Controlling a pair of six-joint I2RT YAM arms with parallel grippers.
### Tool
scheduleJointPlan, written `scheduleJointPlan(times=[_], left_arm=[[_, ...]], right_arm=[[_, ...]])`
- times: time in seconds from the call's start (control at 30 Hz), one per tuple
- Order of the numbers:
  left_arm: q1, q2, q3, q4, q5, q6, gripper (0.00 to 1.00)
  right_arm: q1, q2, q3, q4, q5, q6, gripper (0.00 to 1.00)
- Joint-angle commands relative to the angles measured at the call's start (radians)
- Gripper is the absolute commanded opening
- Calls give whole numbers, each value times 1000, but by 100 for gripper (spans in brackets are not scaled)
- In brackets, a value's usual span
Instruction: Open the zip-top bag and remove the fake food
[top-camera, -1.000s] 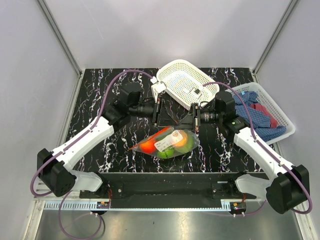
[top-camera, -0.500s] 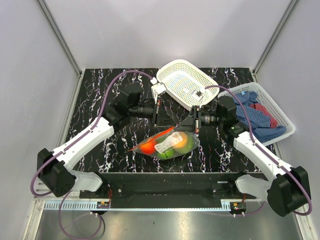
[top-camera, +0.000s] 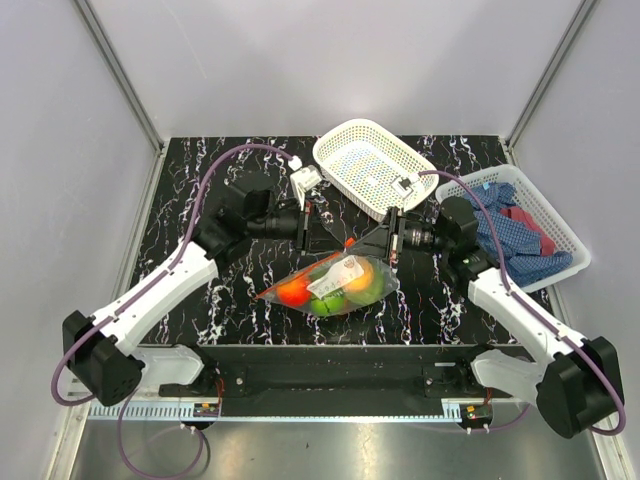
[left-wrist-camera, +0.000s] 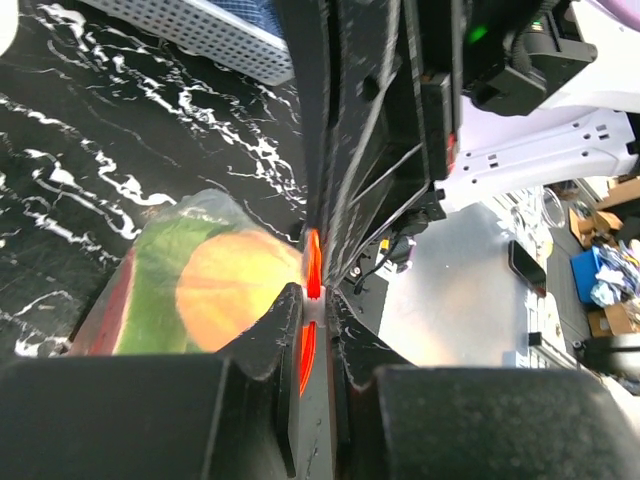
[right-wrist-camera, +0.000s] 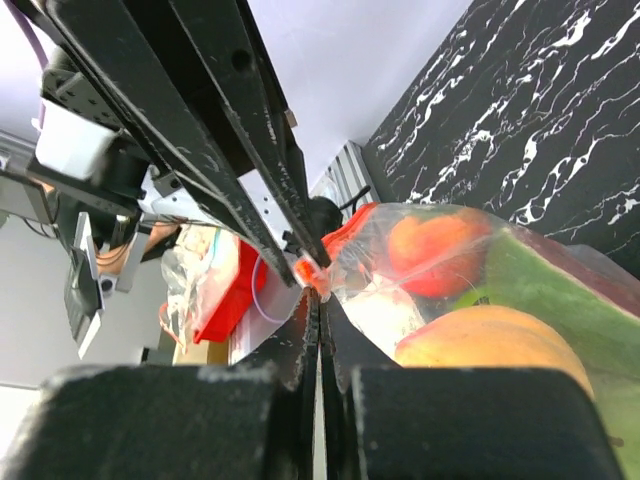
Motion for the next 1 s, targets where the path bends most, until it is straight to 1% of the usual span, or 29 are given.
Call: scheduleJointPlan(times=[0.0, 0.03, 0.17, 0.27, 0.4, 0.53, 0.73, 0.77, 0.83, 0.87, 0.97], left_arm=[[11, -51, -44, -65, -47, 7, 0], [16, -63, -52, -75, -61, 4, 0], [30, -143, -109, -173, -208, -36, 0], [36, -230, -170, -228, -249, -63, 0], [36, -370, -215, -294, -289, -106, 0], [37, -468, -242, -407, -357, -148, 0], [37, -589, -302, -498, -405, -186, 0], [37, -600, -307, -506, -405, -192, 0], [36, -622, -320, -517, -406, -204, 0], [37, -637, -333, -521, -408, -209, 0], [37, -657, -348, -535, -386, -217, 0]], right_arm=[[-22, -60, 21, 94, 84, 24, 0], [-33, -63, 22, 79, 93, 13, 0], [-90, -41, 53, 23, 117, -27, 0], [-121, 5, 85, 7, 119, -65, 0], [-144, 88, 141, 7, 90, -111, 0], [-176, 172, 187, 19, 61, -139, 0], [-177, 310, 231, 157, -1, -105, 0], [-177, 327, 230, 241, -14, -72, 0], [-177, 367, 223, 317, -53, -44, 0], [-177, 374, 222, 335, -54, -44, 0], [-177, 404, 236, 316, -68, -79, 0]])
